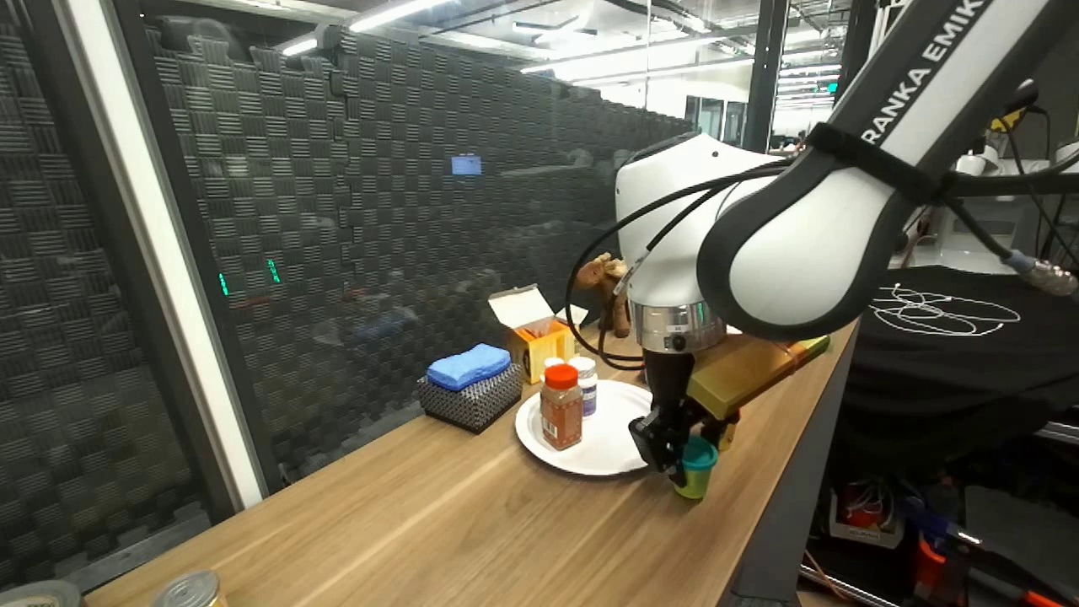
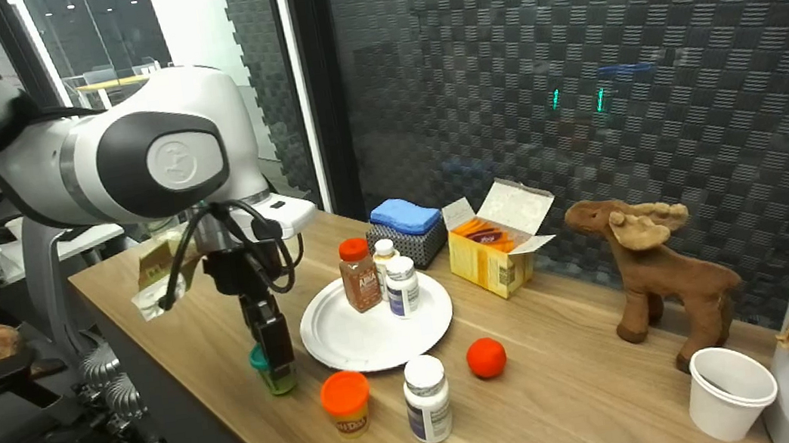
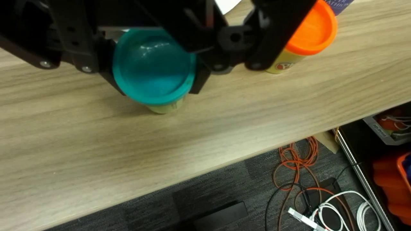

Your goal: Put the objects surrounding the plate on to the plate.

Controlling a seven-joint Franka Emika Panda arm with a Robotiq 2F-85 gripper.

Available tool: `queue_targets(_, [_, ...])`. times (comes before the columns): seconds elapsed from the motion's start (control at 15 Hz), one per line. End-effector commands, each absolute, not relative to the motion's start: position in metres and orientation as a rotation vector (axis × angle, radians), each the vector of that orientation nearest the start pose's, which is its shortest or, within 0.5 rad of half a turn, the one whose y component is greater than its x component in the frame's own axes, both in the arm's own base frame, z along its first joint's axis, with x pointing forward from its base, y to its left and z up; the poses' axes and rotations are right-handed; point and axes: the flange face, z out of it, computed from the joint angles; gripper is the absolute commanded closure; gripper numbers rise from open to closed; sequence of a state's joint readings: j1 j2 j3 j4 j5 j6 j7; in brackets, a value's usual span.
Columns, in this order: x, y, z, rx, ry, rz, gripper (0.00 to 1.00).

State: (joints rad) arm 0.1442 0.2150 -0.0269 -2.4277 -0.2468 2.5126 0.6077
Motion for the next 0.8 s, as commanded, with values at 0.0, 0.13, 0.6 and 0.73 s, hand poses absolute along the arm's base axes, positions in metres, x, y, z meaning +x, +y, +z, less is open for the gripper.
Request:
queue_targets(0.0, [0.474, 0.055, 0.242, -3.271, 0.524, 0.043, 0.76])
queue_targets(0.13, [0.484, 0.056, 0.259, -3.281, 0.509, 0.011, 0.76])
queue_targets(0.6, [0.551, 0.068, 0.289, -3.315, 0.27, -0.027, 0.76])
queue_targets(0.73, [0.566, 0.068, 0.287, -3.321, 0.185, -0.008, 0.76])
